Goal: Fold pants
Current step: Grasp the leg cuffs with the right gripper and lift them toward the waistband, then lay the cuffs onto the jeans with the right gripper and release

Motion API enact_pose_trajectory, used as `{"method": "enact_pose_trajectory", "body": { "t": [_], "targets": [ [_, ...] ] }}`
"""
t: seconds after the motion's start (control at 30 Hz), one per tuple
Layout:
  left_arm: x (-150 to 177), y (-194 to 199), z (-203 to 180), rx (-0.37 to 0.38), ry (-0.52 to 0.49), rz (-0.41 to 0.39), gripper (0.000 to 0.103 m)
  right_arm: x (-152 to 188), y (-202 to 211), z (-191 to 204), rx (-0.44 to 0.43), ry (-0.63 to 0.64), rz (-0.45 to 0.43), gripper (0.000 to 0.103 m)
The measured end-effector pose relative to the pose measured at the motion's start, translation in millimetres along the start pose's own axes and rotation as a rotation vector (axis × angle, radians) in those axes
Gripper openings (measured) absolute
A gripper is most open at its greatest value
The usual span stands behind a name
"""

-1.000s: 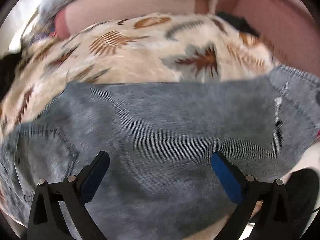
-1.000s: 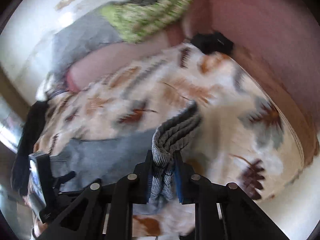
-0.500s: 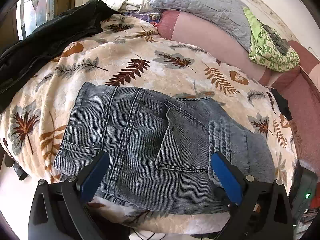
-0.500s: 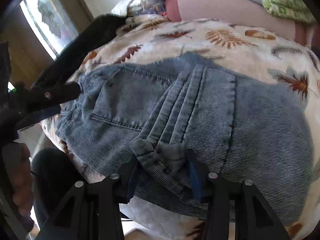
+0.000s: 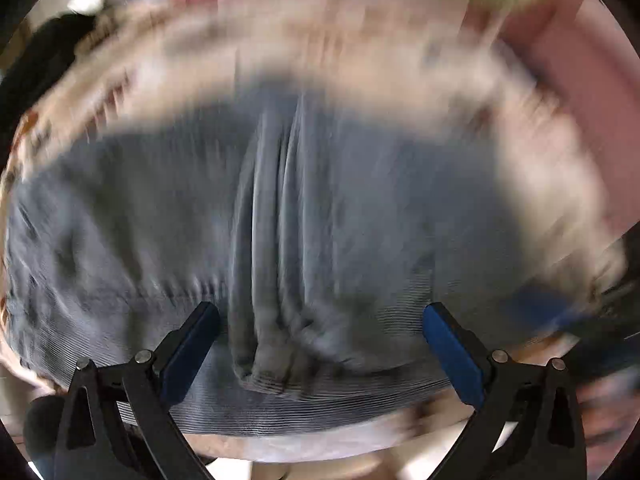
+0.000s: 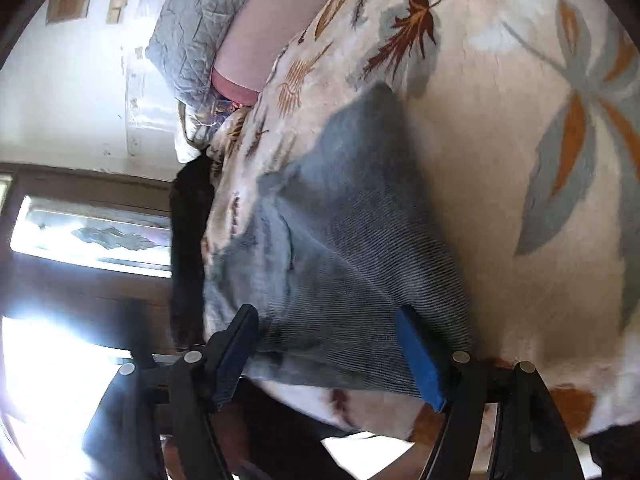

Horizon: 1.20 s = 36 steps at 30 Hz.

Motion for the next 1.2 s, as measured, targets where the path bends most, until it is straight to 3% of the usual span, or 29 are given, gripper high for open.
{"method": "enact_pose_trajectory", "body": {
  "t": [0.07, 0.17, 0.23, 0.3, 0.33, 0.37, 0.4, 0.43, 0.47, 0.57, 0.67, 0.73, 0.8, 0.97, 1.03, 1.07, 1.1, 1.17, 1.2],
  "targets": [
    [0, 17, -1, -0.001, 0.003, -0.057, 0.100, -16, 15, 23, -0.042, 0.055, -0.028, 0.074],
    [-14, 54, -4, 0.061, 0.025, -0.162, 0.100, -52, 16, 44, -0.101, 0.065, -0.055, 0.075],
    [-23, 70, -10, 0.072, -0.002, -0.225, 0.100, -69, 1, 46, -0.137, 0.046, -0.010, 0.075],
    [-26, 61, -16, 0.077, -0.003, -0.206, 0.100, -84, -31, 28, -0.138, -0.004, 0.072, 0.075],
    [-24, 38, -18, 0.056, -0.008, -0.132, 0.100, -91, -50, 15, -0.082, -0.007, 0.106, 0.075],
    [-19, 20, -21, 0.031, -0.017, -0.067, 0.100, -106, -63, -14, 0.049, -0.016, 0.083, 0.072],
    [-13, 0, -22, -0.007, -0.041, -0.014, 0.100, -113, -64, -21, 0.028, -0.035, 0.063, 0.067],
    [-13, 5, -25, -0.047, -0.078, -0.093, 0.102, -117, -62, -22, -0.008, -0.058, 0.048, 0.067],
    [-11, 10, -28, -0.073, -0.103, -0.119, 0.102, -119, -57, -17, -0.023, -0.057, 0.025, 0.067],
    [-9, 9, -27, -0.056, -0.092, -0.116, 0.103, -111, -51, 0, 0.036, 0.060, 0.015, 0.069],
    [-9, 10, -28, -0.050, -0.101, -0.117, 0.103, -100, -41, 8, 0.006, 0.090, 0.016, 0.072],
    [-6, 9, -25, -0.051, -0.106, -0.124, 0.103, -97, -49, -20, 0.119, 0.069, 0.045, 0.070],
    [-5, 10, -25, -0.045, -0.109, -0.127, 0.103, -99, -38, -18, 0.062, 0.014, 0.002, 0.069],
    [-9, 32, -15, 0.046, -0.044, -0.172, 0.103, -65, 2, 23, -0.044, 0.072, -0.049, 0.072],
    [-14, 42, -6, 0.065, -0.008, -0.216, 0.103, -41, 0, 7, -0.006, 0.063, -0.006, 0.076],
    [-16, 41, -2, 0.066, 0.011, -0.224, 0.103, -32, -7, -13, 0.059, 0.040, 0.016, 0.076],
    [-17, 32, 1, 0.053, 0.031, -0.197, 0.103, -25, -15, -34, 0.068, -0.004, 0.026, 0.073],
    [-14, 7, -1, 0.011, -0.005, -0.095, 0.102, -26, -5, -34, -0.002, -0.035, -0.013, 0.073],
    [-16, 12, -3, -0.019, -0.036, -0.136, 0.102, -29, 2, -29, -0.010, -0.060, -0.024, 0.073]
  ]
}}
Point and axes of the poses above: each gripper's, at about its wrist camera, not at the fingertips, and y roughly against the way its jaws point, z to its left, x to its underside, the point moved 7 cm from there along -y, roughly the way its jaws point, and after that the axes turned 9 degrees about -x, right-handed, at the moved point
